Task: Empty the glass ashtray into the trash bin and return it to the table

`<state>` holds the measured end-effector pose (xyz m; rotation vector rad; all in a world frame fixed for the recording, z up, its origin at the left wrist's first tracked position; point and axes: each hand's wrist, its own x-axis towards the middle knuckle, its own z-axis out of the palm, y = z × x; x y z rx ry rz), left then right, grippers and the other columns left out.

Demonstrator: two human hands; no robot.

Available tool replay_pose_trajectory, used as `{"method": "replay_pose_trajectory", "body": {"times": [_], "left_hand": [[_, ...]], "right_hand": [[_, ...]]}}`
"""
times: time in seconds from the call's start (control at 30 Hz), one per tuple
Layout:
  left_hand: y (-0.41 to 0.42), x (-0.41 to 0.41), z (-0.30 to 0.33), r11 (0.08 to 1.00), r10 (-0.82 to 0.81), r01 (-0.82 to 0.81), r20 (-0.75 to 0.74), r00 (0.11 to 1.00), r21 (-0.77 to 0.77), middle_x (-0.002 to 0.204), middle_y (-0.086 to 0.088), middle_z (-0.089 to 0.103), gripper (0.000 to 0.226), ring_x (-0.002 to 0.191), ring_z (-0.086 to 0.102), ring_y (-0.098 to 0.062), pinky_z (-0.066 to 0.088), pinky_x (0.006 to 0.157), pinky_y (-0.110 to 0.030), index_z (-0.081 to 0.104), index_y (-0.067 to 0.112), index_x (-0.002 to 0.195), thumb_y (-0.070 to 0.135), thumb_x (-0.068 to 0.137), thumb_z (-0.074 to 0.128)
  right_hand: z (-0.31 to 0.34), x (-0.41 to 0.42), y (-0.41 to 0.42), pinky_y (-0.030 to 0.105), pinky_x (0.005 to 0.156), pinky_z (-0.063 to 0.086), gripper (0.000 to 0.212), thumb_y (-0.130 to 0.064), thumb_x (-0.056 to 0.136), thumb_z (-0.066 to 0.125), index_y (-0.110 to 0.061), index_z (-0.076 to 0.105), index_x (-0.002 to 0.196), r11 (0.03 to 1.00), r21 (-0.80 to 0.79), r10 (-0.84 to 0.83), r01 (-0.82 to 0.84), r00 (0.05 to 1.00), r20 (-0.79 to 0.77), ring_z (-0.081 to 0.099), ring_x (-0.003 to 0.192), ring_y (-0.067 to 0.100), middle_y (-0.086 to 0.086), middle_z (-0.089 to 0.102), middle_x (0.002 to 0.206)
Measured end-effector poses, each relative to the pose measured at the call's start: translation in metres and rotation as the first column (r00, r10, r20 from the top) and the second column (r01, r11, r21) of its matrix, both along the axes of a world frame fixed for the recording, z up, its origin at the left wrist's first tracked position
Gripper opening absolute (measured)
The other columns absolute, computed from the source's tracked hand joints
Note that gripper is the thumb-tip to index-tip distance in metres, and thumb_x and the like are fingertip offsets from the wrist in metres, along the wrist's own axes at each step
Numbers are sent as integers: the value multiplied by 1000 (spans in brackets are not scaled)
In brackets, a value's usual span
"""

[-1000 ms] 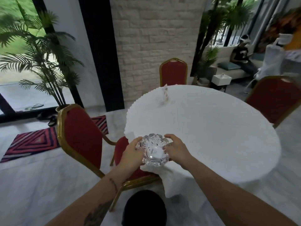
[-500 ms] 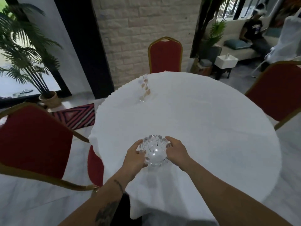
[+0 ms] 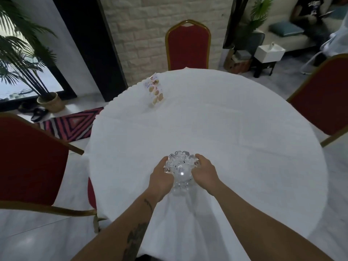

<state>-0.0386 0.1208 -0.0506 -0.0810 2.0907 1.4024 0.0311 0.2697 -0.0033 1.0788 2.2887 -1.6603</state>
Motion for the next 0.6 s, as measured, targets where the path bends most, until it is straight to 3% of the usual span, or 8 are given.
{"method": "replay_pose_trajectory", "body": {"times": [0.13,0.23,0.3,0.4,0.5,0.57,0.6], "left_hand": [[4,7,18,997,-19,16,-37,999,-75,114,7,76,73,96,75,-20,63,64,-25,57,41,138,-2,79,52],[4,12,25,995,-52,44,-86,995,-91,110,12,76,64,96,73,-12,54,61,-12,60,43,131,1,84,54],[2,15,30,993,-76,64,-120,990,-99,107,13,76,58,96,72,-12,49,57,-6,63,45,125,4,85,55],[-1,17,36,988,-115,96,-151,982,-125,109,14,74,54,95,69,-12,48,62,-11,61,44,128,8,89,55],[-10,15,41,976,-164,142,-129,978,-166,108,11,63,66,85,62,-21,49,56,-23,51,47,135,0,90,43],[-21,14,44,959,-205,174,-124,971,-224,128,2,62,66,99,61,-22,52,72,-26,46,32,149,0,91,45],[-27,13,48,942,-238,194,-137,962,-274,147,-2,55,66,118,58,-22,51,90,-28,39,25,155,4,93,48]], "right_hand": [[-3,2,1,22,94,37,63,0,89,49,-16,41,150,1000,11,25,-26,1000,10,50,132,24,7,50,149],[-3,3,-1,26,104,37,67,-2,90,49,-17,36,153,999,17,43,-43,999,15,45,138,24,6,44,154],[0,4,0,29,102,41,66,-3,90,49,-17,36,153,998,25,64,-65,998,28,49,132,25,7,46,152],[7,9,0,27,89,43,60,-2,87,50,-17,47,145,989,74,126,-128,992,25,54,106,19,5,58,137],[8,17,3,26,84,48,62,-3,82,50,-22,52,140,971,137,197,-198,980,20,60,109,21,0,64,129],[14,27,1,31,84,53,55,-1,79,50,-23,59,128,940,238,251,-245,968,3,63,104,23,-2,68,115],[20,30,-1,36,90,53,53,-2,79,51,-23,61,126,924,286,268,-255,963,-8,62,107,25,-1,68,115]]}}
